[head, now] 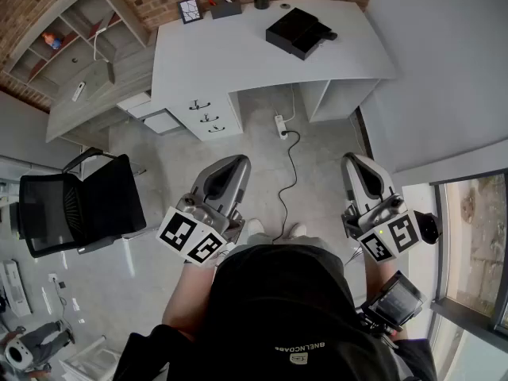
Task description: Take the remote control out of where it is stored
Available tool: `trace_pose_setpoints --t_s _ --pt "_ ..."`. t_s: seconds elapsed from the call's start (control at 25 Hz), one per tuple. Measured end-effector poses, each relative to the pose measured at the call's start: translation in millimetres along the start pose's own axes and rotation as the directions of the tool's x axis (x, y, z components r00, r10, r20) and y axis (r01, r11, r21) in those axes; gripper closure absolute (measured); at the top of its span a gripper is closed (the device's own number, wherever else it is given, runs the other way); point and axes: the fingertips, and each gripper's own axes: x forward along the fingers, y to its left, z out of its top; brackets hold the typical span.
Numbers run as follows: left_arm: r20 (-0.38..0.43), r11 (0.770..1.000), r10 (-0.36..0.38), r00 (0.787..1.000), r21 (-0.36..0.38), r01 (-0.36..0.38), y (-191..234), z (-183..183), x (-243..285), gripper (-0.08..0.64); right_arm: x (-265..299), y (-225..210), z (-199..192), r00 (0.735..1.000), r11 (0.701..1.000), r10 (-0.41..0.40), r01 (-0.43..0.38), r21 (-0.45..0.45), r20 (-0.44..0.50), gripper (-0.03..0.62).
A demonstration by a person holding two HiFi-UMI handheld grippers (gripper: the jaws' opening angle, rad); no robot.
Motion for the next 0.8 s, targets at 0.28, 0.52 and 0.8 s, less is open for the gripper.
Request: trace_pose_setpoints --t_s 0.28,0.52,0.8 --pt "-0.028 0.995 0.026 0.999 0.092 -0.024 4.0 3.7 4.9 0.554 9.2 -0.6 0.1 1.000 1.000 0.007 -0.007 0.000 -0.010 0.588" --pt "-0.042 0.993 -0.008 0.999 0.115 0.013 4.7 4.0 9.4 0.554 16.9 2.0 -1.7 1.000 1.000 0.021 -0.021 0.002 -0.011 0.588" --pt "-0.029 0.997 -0.010 1.000 0.076 0.013 26.4 8.6 1.2 0.554 32.6 8.2 -9.9 1.000 1.000 0.004 -0.004 0.010 -0.027 0.586"
